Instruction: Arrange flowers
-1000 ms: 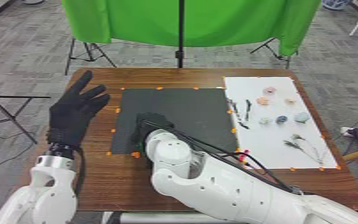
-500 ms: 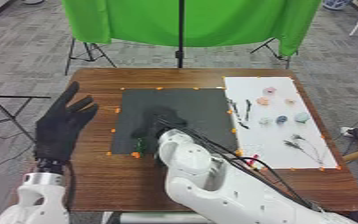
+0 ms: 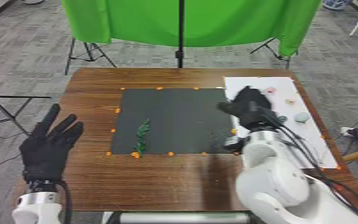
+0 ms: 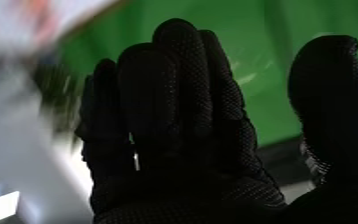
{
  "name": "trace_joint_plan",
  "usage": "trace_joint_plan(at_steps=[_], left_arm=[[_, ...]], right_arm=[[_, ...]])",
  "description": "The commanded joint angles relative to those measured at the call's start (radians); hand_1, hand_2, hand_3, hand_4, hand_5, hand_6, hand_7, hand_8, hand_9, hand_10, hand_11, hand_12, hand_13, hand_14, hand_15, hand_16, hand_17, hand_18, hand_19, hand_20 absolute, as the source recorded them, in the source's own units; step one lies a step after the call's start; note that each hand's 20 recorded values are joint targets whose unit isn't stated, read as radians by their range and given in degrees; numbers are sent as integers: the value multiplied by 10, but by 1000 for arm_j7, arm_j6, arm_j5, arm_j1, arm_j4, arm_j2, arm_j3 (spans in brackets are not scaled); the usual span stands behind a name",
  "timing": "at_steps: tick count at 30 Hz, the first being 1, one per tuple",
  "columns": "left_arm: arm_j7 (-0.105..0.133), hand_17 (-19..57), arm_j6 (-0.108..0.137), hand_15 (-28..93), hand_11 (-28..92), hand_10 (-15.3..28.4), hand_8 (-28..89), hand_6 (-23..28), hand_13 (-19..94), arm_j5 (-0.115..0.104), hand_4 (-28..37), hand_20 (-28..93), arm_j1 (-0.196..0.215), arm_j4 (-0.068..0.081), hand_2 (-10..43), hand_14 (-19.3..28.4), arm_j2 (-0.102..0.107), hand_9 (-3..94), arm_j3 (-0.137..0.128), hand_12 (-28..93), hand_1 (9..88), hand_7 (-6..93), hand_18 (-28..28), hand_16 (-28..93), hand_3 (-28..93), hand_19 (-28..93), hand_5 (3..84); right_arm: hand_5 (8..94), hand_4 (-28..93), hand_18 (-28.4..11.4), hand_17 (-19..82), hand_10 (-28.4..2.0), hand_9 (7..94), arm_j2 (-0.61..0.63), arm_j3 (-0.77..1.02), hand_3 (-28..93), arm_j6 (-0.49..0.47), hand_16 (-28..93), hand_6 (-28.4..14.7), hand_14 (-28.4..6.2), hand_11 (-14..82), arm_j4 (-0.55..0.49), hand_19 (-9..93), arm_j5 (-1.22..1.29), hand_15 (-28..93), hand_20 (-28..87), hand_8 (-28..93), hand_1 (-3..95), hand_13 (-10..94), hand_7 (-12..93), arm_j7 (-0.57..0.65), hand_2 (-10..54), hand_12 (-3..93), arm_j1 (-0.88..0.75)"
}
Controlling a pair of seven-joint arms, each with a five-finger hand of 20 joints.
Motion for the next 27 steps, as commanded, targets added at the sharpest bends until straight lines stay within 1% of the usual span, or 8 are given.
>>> trace_joint_plan(at_steps=[1,5,7,11,13,17,20,27], left_arm=[[-17,-80,6,575,220,197,-82,59,235,34,-283,60,34,-3,62,284,-14,356,-10,115,188,78,284,-92,816,537,344],[-13,-79,6,577,221,197,-82,58,235,45,-283,62,23,-5,62,284,-12,356,1,115,189,79,284,-92,816,537,344],[-28,-79,-1,577,221,197,-82,58,236,56,-283,63,13,0,62,284,-16,356,7,115,190,78,284,-92,816,537,344],[-11,-79,5,577,222,197,-82,59,235,48,-283,65,15,-1,63,284,-3,357,26,114,191,78,284,-93,816,537,344],[-22,-79,1,578,222,197,-82,59,236,52,-283,66,10,0,63,284,-13,357,26,114,192,78,284,-93,816,537,343],[-26,-79,0,579,221,198,-82,59,235,58,-283,67,10,0,63,284,-17,356,20,114,192,77,284,-94,816,536,343],[-9,-79,13,578,222,197,-82,59,234,42,-283,68,5,-1,63,284,-4,357,29,114,194,77,284,-94,815,537,343],[-29,-78,6,578,221,199,-81,60,235,53,-283,70,-2,1,62,284,-17,356,27,113,194,78,284,-94,817,536,343]], right_arm=[[679,-248,-250,368,-180,715,149,275,714,31,165,-64,-146,434,2,932,-34,722,130,-114,333,679,149,126,-55,190,-303],[660,-249,-252,366,-181,709,169,331,717,-4,163,-67,-147,432,42,932,-104,726,128,-114,331,676,142,202,-56,189,-379],[657,-249,-253,365,-182,708,176,367,718,-25,161,-69,-149,430,51,932,-88,729,131,-112,330,675,137,201,-56,188,-421],[632,-248,-256,350,-186,685,206,388,725,-81,161,-69,-150,427,78,932,-10,739,141,-109,325,658,131,169,-62,188,-458],[624,-249,-256,343,-188,674,212,396,729,-85,159,-68,-152,425,85,932,13,742,141,-109,323,650,131,163,-64,186,-471],[610,-251,-256,325,-187,658,210,384,741,-111,155,-66,-149,428,102,932,48,748,137,-108,326,636,131,134,-76,185,-456],[611,-255,-255,321,-186,653,218,330,746,-113,151,-65,-148,431,146,932,55,751,133,-109,329,631,134,142,-80,183,-402],[650,-262,-249,331,-177,677,234,254,747,-55,144,-48,-140,432,216,932,4,750,136,-114,346,646,151,155,-62,179,-338]])
